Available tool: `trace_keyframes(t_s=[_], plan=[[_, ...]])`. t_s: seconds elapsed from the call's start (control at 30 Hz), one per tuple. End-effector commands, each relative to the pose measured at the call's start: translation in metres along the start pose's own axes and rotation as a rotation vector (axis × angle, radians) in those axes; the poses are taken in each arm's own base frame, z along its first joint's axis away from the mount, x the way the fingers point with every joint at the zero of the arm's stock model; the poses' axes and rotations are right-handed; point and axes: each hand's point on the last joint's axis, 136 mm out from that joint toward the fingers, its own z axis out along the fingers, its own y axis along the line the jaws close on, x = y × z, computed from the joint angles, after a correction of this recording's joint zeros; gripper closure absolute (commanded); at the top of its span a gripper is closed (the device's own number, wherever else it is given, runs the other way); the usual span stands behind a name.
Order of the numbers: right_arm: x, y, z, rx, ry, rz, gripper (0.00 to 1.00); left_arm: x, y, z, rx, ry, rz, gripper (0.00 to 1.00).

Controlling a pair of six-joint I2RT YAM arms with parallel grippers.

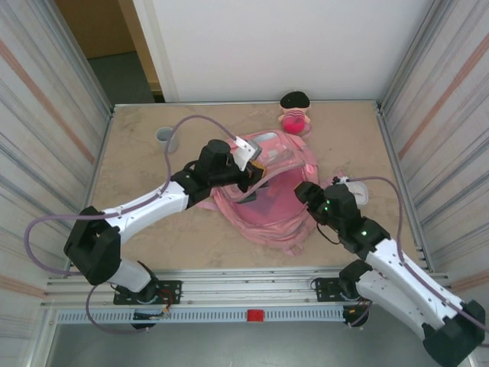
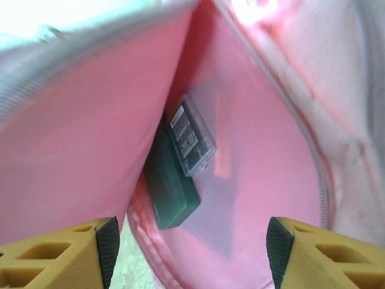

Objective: Pack books, pencil case, and school supplies into a backpack

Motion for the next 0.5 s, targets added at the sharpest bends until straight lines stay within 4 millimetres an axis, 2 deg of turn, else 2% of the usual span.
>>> trace_keyframes(t_s=[0.0,0.07,0.13,0.2,0.27,0.37,0.47], plan=[[-0.010,-0.011,-0.018,0.074,-0.026,-0.129,0.33,0.028,-0.012,0.011,0.030,0.069,0.085,0.98],[-0.014,-0.006,-0.022,0.063,-0.034,-0.174,0.33,0.053,-0.023,0.022,0.086,0.132,0.092,0.93],[-0.014,-0.003,-0.024,0.058,-0.026,-0.225,0.33,0.082,-0.029,0.035,0.105,0.205,0.098,0.84],[-0.011,0.002,-0.021,0.044,-0.002,-0.289,0.32,0.104,-0.031,0.045,0.096,0.262,0.091,0.65],[-0.005,0.008,-0.017,0.017,0.035,-0.351,0.31,0.115,-0.029,0.050,0.079,0.292,0.047,0.50],[0.004,0.016,-0.011,-0.034,0.081,-0.441,0.29,0.107,-0.029,0.049,0.083,0.274,-0.004,0.33],[0.010,0.025,-0.007,-0.067,0.115,-0.549,0.28,0.081,-0.031,0.037,0.090,0.226,-0.042,0.22]])
